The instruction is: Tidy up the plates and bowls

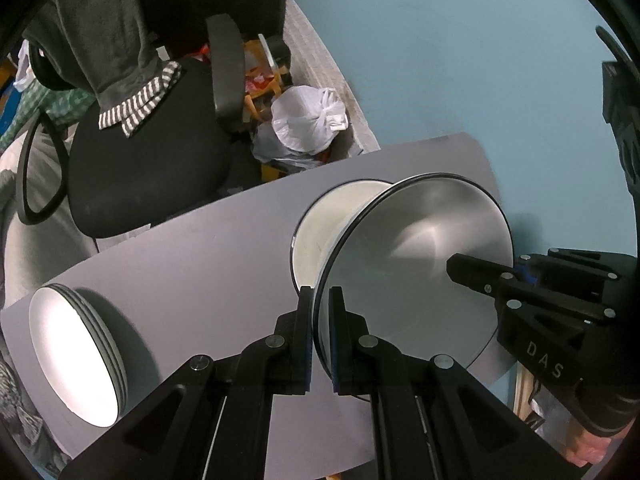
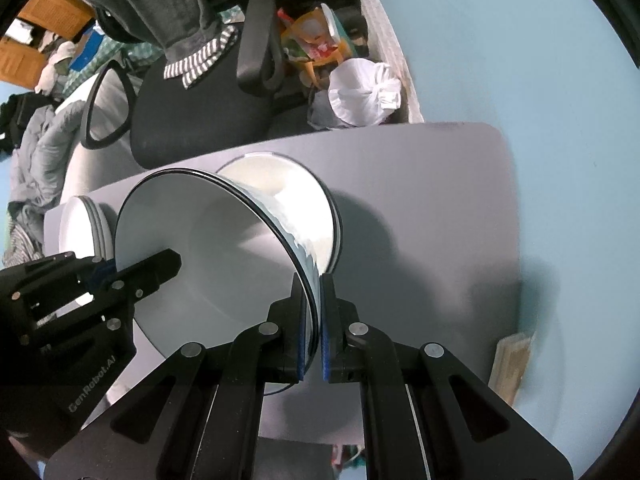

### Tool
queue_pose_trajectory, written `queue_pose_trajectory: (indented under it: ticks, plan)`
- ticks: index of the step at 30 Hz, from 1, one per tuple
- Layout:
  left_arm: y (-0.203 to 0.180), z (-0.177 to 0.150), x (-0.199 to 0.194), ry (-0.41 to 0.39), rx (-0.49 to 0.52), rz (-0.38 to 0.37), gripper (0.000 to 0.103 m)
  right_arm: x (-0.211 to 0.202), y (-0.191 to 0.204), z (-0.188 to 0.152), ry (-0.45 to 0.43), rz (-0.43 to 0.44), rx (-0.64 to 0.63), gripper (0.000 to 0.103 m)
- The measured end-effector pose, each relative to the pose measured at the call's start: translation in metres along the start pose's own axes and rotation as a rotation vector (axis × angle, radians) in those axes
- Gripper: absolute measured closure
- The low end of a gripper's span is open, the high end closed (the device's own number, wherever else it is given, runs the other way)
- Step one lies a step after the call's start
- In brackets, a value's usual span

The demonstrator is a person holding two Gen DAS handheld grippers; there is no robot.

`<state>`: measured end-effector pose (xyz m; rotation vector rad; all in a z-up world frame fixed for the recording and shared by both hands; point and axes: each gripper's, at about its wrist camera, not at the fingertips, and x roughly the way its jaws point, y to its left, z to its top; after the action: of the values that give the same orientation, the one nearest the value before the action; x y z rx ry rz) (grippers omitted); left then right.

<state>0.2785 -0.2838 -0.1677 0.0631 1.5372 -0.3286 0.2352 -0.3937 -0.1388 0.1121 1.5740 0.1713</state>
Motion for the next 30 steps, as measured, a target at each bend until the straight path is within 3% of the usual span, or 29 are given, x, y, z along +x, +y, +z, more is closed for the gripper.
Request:
queue_pose_trajectory:
  ticks: [12,30]
  plan:
    - [0.004,0.009,0.024,0.060,-0.015,0.014,0.097,0.021,0.000,0.023,0.073,-0.026,-0.023,0.098]
    - [0.004,0.012,0.029,0.075,-0.014,0.031,0.091,0.015,-0.007,0.029,0.093,-0.003,-0.018,0.094]
